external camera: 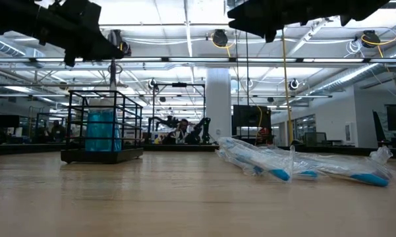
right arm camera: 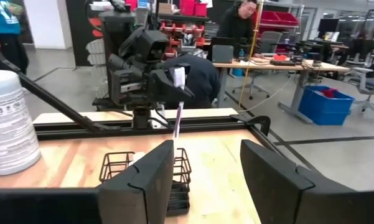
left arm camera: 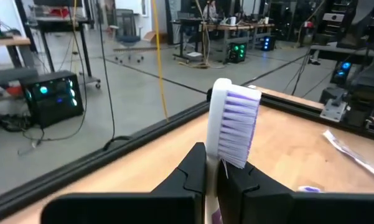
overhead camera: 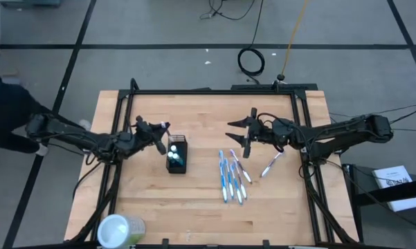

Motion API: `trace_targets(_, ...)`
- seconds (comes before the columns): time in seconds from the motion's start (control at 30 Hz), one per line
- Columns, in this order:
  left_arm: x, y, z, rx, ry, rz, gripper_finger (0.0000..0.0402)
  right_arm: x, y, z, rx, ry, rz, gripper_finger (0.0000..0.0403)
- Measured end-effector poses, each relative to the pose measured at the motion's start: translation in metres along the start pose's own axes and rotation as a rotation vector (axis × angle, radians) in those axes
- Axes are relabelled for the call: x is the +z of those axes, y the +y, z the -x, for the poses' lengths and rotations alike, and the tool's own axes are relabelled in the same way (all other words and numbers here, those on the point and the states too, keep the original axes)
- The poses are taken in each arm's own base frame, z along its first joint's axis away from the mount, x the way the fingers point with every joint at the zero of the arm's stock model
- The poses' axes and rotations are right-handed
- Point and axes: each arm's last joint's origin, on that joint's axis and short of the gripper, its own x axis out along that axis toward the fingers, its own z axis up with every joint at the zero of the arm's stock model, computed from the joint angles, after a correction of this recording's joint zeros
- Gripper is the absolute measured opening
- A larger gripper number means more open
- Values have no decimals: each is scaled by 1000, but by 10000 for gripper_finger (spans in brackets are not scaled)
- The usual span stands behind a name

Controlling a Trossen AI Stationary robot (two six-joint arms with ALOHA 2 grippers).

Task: Pick & Place toothbrushing station
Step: Put the purple toothbrush into the top compartment of the mesh organizer

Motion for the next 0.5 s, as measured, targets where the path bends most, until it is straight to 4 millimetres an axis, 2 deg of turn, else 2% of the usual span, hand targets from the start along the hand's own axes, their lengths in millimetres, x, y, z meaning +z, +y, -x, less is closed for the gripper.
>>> trace_targets(0.5, -38, 5, -2, 28, 94, 83, 15, 0, 0, 0, -5, 1, 0, 180)
